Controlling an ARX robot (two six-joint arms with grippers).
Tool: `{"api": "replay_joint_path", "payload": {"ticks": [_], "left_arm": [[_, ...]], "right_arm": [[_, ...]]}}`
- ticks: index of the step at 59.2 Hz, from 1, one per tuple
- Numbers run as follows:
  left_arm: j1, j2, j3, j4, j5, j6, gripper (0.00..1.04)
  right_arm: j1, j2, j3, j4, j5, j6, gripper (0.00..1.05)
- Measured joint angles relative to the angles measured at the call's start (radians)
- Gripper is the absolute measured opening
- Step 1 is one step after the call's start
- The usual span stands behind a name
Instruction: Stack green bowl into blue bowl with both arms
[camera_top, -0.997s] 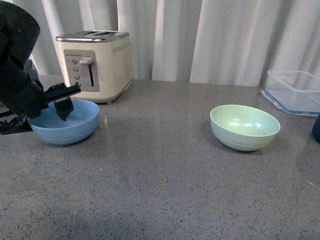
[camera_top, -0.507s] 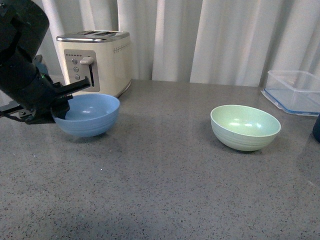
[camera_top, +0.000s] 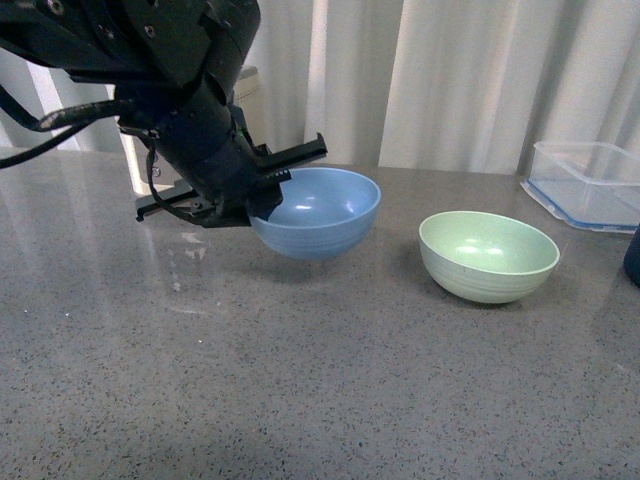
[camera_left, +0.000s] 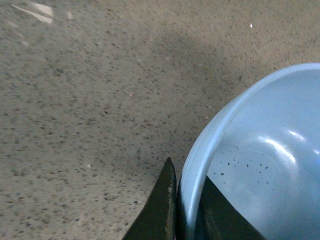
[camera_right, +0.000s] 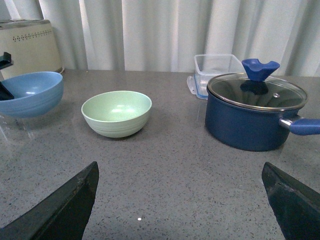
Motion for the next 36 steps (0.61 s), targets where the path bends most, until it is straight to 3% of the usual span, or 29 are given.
{"api": "replay_joint_path", "payload": {"ticks": [25,36], "left_arm": [[-0.028,0.077,0.059,-0.047,-0.017,-0.003,0.05],[-0.031,0.078,0.066,-0.062,0.026,-0.020,0.31]], "right_arm": [[0.000,0.000,0.000,0.000,0.000,0.000,0.95],[0.000,0.000,0.000,0.000,0.000,0.000,0.95]]}}
